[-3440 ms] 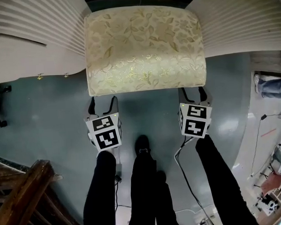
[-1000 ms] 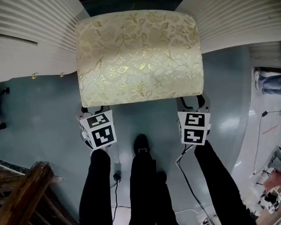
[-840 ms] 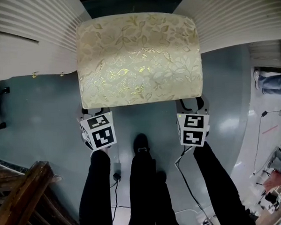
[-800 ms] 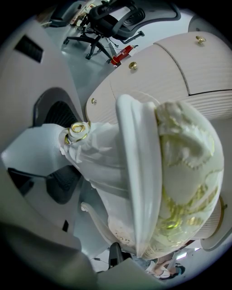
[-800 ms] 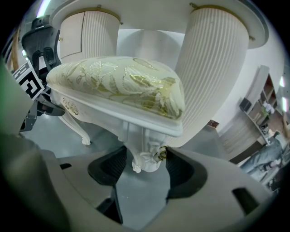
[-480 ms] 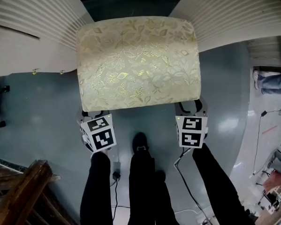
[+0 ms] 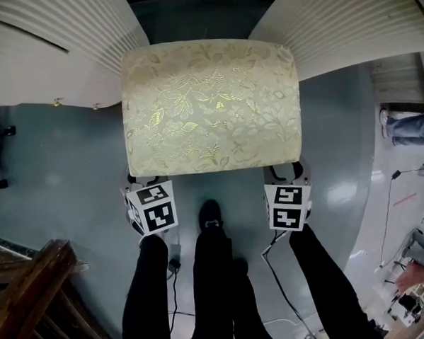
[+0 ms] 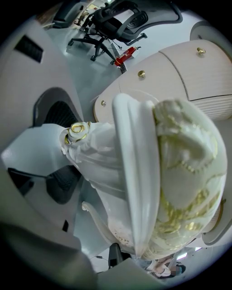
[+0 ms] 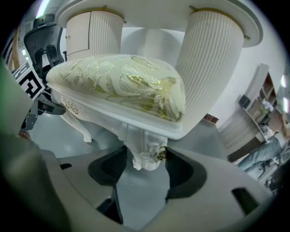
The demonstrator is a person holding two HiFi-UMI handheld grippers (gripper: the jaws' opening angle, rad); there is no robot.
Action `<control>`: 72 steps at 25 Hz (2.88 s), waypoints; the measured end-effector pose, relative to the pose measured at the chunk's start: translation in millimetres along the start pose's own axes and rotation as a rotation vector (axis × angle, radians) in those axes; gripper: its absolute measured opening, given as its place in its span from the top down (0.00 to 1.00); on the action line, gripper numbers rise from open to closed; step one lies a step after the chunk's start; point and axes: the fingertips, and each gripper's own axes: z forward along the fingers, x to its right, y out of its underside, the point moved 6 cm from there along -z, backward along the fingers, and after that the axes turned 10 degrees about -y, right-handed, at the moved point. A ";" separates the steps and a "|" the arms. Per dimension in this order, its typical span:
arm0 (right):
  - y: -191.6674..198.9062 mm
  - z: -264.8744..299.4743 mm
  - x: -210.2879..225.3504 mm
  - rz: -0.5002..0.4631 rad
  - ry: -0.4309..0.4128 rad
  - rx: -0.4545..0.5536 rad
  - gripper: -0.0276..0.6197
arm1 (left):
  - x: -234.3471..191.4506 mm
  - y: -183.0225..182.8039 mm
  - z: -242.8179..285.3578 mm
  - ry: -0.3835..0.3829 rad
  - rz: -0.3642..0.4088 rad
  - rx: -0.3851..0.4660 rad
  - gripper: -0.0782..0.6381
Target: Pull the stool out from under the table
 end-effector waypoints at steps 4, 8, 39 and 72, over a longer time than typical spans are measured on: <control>-0.1 -1.5 0.9 -0.010 -0.004 -0.014 0.54 | 0.0 1.7 -0.8 0.000 0.002 -0.011 0.50; -0.5 -2.7 1.3 -0.020 -0.008 -0.033 0.55 | -0.5 1.8 -1.7 -0.004 0.003 -0.023 0.50; 3.1 -9.9 0.3 0.068 0.032 -0.063 0.55 | -1.8 6.6 -16.7 -0.037 -0.074 -0.088 0.52; 19.8 -53.1 -5.7 0.073 0.072 -0.075 0.95 | 7.7 22.4 -67.1 0.032 -0.161 -0.087 0.88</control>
